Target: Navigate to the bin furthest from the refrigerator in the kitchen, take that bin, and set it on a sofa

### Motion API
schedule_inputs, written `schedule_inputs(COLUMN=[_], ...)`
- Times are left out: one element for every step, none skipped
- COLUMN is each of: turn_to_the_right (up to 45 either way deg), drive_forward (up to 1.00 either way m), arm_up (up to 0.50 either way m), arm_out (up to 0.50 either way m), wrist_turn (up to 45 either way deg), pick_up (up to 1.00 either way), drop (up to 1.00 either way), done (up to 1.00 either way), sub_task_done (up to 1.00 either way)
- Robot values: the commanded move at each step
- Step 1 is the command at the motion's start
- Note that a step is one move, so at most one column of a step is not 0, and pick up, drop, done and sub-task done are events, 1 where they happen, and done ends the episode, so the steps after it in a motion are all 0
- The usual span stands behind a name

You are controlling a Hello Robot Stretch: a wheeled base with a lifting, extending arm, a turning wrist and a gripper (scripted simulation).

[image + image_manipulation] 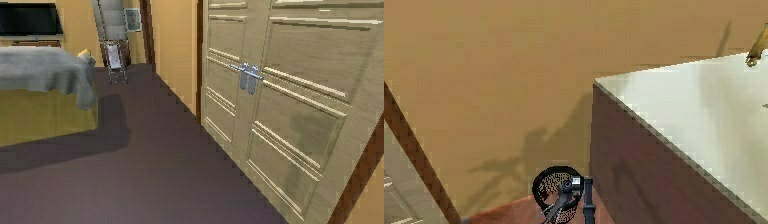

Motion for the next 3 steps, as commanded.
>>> schedule_inputs(turn_to_the_right=[0.0,0.0,0.0], drive_forward=[0.00,0.00,0.00], arm_up=[0.00,0.00,0.00], arm_out=[0.00,0.00,0.00], wrist_turn=[45.0,45.0,24.0], pick_up=[0.00,0.00,0.00], drop=[0.00,0.00,0.00], done=[0.00,0.00,0.00], sub_task_done=[0.00,0.00,0.00])
